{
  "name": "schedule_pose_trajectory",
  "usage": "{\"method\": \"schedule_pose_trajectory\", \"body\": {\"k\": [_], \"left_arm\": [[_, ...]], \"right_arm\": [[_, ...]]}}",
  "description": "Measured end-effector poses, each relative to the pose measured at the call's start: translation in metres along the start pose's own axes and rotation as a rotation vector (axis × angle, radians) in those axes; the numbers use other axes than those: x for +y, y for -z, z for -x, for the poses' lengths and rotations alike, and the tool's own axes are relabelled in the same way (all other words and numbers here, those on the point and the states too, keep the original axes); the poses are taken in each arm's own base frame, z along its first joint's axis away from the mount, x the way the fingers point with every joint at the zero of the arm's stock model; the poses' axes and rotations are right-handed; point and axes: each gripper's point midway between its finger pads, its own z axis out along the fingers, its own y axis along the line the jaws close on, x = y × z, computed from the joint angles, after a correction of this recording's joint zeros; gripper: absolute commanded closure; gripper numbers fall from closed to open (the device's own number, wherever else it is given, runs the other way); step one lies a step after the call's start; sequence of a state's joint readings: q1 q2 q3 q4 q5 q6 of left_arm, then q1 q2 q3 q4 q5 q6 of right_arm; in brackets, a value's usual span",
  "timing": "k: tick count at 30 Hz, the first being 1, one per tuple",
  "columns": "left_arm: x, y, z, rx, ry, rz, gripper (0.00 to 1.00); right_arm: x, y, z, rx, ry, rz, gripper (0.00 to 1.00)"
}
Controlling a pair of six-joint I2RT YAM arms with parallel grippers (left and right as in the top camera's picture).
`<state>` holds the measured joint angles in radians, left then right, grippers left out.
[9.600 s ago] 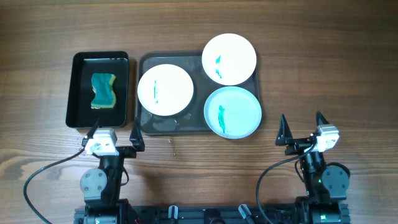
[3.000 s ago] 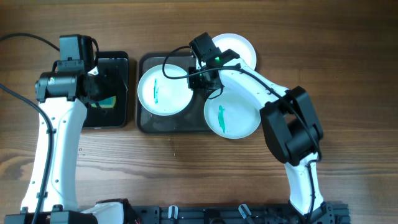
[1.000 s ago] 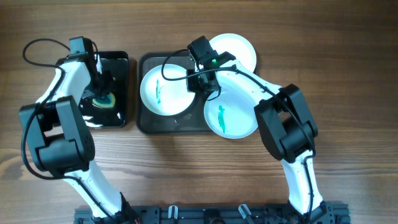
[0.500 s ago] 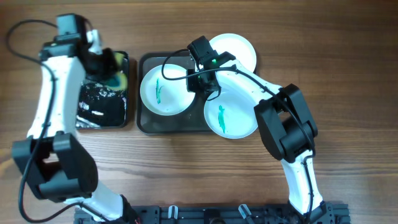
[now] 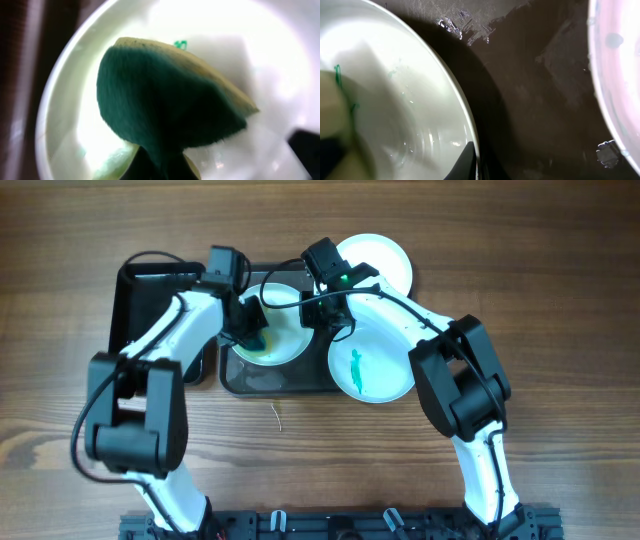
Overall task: Clean dirty plates on tray and stack at the side
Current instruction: 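Scrub the held plate with the sponge in the left gripper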
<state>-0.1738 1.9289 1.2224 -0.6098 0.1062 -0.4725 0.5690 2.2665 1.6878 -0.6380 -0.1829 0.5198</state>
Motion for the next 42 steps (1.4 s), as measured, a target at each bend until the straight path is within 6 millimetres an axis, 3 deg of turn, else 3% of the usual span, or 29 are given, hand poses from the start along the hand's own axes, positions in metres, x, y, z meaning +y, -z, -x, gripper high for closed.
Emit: {"method": "schedule_pose_trajectory", "body": {"k": [7,15,17,21,25,35,42], "left_arm": [[-0.014,-0.011,0.010,-0.047,-0.033,-0.031,0.96],[-0.071,-0.015,-0.006,0.048,-0.273,-0.411,0.96],[-0.076,-0.015,-0.007,0.050,-0.288,-0.436,0.96],[-0.073,-0.018,-0.003,0.040,-0.249,-0.389,0.96],[-0.062,-0.019,0.007,0.000,-0.148,-0.228,0.96],[-0.011,-0.012,0.036,-0.173,0.031,0.120,0.96],[-0.006,-0.009,0.023,-0.156,0.039,0.198,0.96]], "right_arm": [[-0.005,0.001,0.002,0.001,-0.010,-0.006,0.95],[-0.008,0.002,0.003,0.001,-0.021,-0.009,0.95],[-0.008,0.002,0.003,0.001,-0.021,-0.009,0.95],[-0.008,0.002,0.003,0.001,-0.021,-0.009,0.95],[-0.006,0.002,0.004,-0.001,-0.018,-0.005,0.95],[0.002,-0.001,-0.001,0.010,-0.013,0.017,0.96],[0.002,0.001,-0.013,0.068,-0.042,0.021,0.96]]}}
